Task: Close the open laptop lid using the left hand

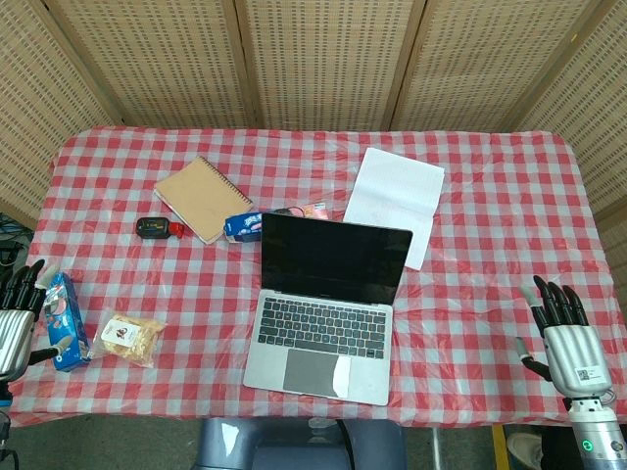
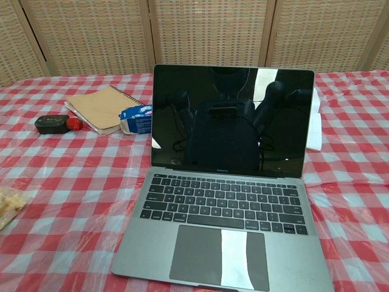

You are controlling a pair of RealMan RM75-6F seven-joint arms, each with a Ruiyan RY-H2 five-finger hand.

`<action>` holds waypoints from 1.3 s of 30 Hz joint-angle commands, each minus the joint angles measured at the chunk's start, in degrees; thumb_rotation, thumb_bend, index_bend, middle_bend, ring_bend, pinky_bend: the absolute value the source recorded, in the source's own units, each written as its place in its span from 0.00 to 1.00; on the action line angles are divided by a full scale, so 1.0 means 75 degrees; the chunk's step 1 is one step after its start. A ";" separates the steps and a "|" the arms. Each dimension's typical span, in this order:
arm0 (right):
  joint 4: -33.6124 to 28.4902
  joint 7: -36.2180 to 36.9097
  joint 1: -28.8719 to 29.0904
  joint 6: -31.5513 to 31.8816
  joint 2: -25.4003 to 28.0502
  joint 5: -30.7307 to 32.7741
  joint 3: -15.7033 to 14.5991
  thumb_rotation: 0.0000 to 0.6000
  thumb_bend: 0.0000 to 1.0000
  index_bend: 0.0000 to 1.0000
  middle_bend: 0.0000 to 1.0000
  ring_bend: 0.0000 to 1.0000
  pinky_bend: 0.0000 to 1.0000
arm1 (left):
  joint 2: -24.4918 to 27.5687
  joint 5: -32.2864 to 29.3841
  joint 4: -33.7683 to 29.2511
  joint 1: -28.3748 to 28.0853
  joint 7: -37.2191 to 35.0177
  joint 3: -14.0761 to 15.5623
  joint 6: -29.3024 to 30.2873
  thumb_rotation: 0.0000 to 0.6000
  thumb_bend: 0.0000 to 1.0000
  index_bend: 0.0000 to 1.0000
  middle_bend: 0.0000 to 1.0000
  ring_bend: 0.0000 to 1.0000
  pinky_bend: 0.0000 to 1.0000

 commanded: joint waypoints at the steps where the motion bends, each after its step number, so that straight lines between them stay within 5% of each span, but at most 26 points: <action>1: 0.0009 0.0061 0.0002 0.0016 -0.0010 -0.0033 -0.0009 1.00 0.64 0.00 0.00 0.00 0.00 | 0.0001 0.0004 0.0001 -0.0003 0.0010 -0.0002 -0.0002 1.00 0.09 0.00 0.00 0.00 0.00; 39: 0.0103 0.0060 -0.0019 0.0177 -0.0078 -0.0174 0.0000 1.00 0.73 0.00 0.00 0.00 0.00 | 0.0090 0.0178 -0.0228 -0.0158 0.0050 0.0088 -0.0280 1.00 0.10 0.00 0.00 0.00 0.00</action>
